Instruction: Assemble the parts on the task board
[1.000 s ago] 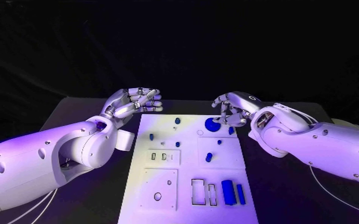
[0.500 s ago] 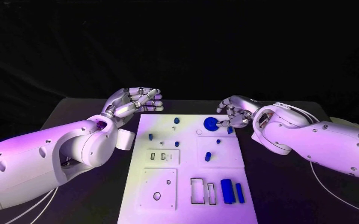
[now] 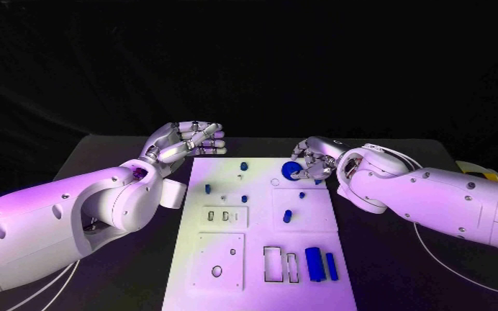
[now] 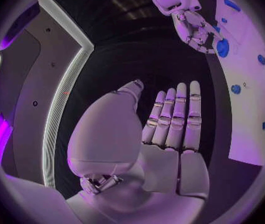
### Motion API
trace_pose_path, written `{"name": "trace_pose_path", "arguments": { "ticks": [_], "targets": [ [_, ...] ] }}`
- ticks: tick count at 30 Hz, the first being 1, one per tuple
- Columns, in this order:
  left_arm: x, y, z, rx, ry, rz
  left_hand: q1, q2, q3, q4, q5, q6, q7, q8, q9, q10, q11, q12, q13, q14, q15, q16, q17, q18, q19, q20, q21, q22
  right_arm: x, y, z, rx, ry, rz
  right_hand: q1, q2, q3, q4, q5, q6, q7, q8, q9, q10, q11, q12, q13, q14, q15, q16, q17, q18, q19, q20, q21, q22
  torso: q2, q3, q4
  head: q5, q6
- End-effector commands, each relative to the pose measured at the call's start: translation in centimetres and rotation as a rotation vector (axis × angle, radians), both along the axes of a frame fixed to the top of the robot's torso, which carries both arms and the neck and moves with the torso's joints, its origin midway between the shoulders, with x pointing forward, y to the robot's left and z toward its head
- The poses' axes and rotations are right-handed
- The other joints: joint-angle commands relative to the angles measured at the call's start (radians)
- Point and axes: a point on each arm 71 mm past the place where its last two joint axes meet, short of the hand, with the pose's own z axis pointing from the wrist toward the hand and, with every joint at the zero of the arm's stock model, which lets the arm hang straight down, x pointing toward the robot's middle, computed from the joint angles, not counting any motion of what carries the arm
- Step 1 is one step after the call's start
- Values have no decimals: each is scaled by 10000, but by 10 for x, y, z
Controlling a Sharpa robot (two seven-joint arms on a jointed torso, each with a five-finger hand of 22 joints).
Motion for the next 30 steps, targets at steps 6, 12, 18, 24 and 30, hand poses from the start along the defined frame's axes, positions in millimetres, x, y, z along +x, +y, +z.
{"name": "trace_pose_path", "arguments": {
  "ticks": [6,12,18,24,30],
  "targets": [
    [-1,-3,1,-115,-5,-215,-62,78,-75,-14,-26,-90,250,-40,-17,-8,53,-80,-8,-68,4,-66,21,131,35,50,-68,-23,2,2,-8,-417,31,-17,186,59,123,24,65,16,-34,147,19,110,-16,152,150,710,65,68,766,-196,68,-5,93,55,-18,-3,10,5,-74],
    [0,-2,1,-104,2,-194,-62,78,-75,-14,-26,-90,250,-40,-17,-8,53,-80,-8,-68,4,-66,21,131,35,50,-68,-23,4,-1,-9,-462,15,-118,216,98,191,32,72,45,-40,181,20,161,-21,211,232,717,62,85,815,-203,87,-7,117,93,-18,-3,2,16,-97],
    [0,-2,1,-97,10,-184,-62,78,-75,-14,-26,-90,250,-40,-17,-8,53,-80,-8,-68,4,-66,21,131,35,50,-68,-23,5,-1,-10,-498,50,-133,233,117,267,43,92,121,-55,230,21,286,-35,328,395,724,54,102,859,-213,116,-12,152,147,-13,5,-17,25,-103],
    [0,-2,1,-101,18,-207,-57,87,-78,-16,-23,-98,254,-47,-19,-17,58,-93,-8,-75,8,-77,28,131,31,53,-75,-29,6,0,-12,-555,146,-99,273,181,491,60,86,316,-89,266,-21,508,-69,523,676,736,28,133,948,-225,146,-32,195,220,-12,10,8,6,-127],
    [0,-2,1,-92,29,-197,-55,97,-77,-15,-21,-100,255,-50,-20,-20,59,-98,-7,-77,9,-81,32,131,29,55,-78,-32,6,0,-14,-616,206,-89,327,176,1109,35,-222,780,-162,182,-182,662,-131,662,912,748,-30,165,1039,-236,169,-82,235,307,-10,8,1,16,-147]
  ]
}}
